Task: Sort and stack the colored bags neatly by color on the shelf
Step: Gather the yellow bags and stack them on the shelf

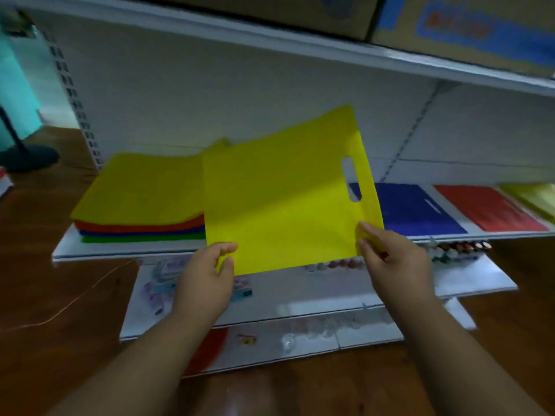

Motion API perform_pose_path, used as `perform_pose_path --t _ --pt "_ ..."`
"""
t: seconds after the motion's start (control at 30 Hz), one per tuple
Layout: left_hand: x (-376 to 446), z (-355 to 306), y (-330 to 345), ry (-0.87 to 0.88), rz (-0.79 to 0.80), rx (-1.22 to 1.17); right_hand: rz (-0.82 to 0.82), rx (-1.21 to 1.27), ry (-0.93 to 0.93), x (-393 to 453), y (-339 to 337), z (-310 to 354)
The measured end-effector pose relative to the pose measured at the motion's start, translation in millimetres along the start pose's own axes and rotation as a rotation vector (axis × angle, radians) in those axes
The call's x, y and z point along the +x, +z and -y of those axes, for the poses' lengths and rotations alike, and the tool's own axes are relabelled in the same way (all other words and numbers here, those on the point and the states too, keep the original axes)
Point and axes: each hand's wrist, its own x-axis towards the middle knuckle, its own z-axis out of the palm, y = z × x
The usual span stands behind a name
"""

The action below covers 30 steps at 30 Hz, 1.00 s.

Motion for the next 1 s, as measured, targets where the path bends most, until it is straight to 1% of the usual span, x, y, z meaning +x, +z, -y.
perform_pose_path --t 0.13,0.23,0.4,0.47,0.57,0.73,0.8,0.9,1.0 --pt "-6 -50 54 0.202 0.041 0.118 -0.085 -0.055 0.164 -30 -52 -63" --pt "-21 -91 120 0.318 0.101 0.173 -0.133 -0.106 0.267 -57 -97 -123" --pt "-75 -160 250 0.415 0.257 0.215 -0.262 -0.211 0.39 -86 -193 -232" --pt "-90 -189 295 0.477 0.298 0.221 -0.28 -0.271 0.44 -98 -226 -273" --pt "-101 -229 352 0.523 0.341 0.212 -0.308 -0.294 0.501 -111 -262 -324" --pt "-98 -256 423 0.544 0.414 0.262 -0.335 -0.237 0.566 -92 -288 -392" --pt "-82 -263 451 0.54 0.432 0.265 -0.333 -0.212 0.594 -72 -289 -415" --pt "-49 -282 501 0.589 0.458 0.266 -0.337 -0.197 0.612 -39 -295 -451" --pt "-20 -312 557 0.635 0.509 0.256 -0.353 -0.231 0.673 -13 -315 -482"
